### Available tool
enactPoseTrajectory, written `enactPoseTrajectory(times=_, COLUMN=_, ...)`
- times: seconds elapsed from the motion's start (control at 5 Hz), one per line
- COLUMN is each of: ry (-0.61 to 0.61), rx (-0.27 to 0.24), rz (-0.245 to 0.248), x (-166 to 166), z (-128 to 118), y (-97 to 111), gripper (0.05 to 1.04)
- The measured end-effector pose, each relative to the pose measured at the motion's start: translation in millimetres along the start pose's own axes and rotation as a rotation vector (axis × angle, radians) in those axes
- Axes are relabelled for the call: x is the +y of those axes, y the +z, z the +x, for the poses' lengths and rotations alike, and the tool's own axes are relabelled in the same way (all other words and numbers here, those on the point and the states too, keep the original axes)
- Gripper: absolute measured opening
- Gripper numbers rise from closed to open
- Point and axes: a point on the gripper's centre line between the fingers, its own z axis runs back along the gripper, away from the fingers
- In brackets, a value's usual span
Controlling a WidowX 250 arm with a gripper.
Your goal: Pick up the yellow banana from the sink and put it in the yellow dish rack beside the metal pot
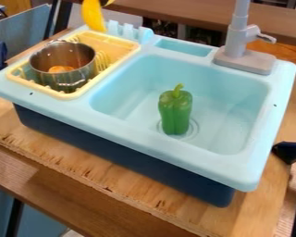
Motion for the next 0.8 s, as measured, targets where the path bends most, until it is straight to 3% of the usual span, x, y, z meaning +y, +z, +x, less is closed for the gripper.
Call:
enactPoseTrajectory(times=0.4, ry=0.116, rx=0.004, rz=-0.036, x=10.6, z=9.8, y=-29.9, gripper=0.424)
enactPoseTrajectory(times=0.8, ry=0.135, rx=0.038, rz=-0.067, x=5.5, z=23.6, y=-57.5, gripper=0.424)
